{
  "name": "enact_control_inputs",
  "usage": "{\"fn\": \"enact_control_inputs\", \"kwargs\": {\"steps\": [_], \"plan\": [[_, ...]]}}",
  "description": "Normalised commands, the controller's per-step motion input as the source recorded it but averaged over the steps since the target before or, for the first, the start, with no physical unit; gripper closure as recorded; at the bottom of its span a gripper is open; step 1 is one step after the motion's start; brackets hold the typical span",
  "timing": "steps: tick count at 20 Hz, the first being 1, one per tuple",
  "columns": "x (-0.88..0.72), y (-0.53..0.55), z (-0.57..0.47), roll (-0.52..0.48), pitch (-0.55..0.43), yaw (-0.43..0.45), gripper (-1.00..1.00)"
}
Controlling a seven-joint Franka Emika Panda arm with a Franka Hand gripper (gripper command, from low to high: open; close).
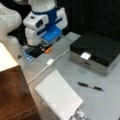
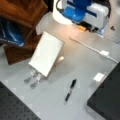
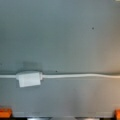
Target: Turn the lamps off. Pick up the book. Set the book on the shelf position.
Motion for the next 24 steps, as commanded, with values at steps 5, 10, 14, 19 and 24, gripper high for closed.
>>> {"fn": "enact_control_inputs", "kwargs": {"steps": [5,10,14,19,24], "plan": [[-0.07,0.04,-0.03,-0.026,0.036,0.215,-1.0],[-0.21,0.13,-0.05,-0.006,0.032,0.151,-1.0],[-0.28,0.22,-0.05,0.016,-0.004,0.107,-1.0],[-0.3,0.31,-0.12,0.069,-0.06,0.073,-1.0],[-0.33,0.28,-0.2,0.164,-0.072,0.012,-1.0]]}}
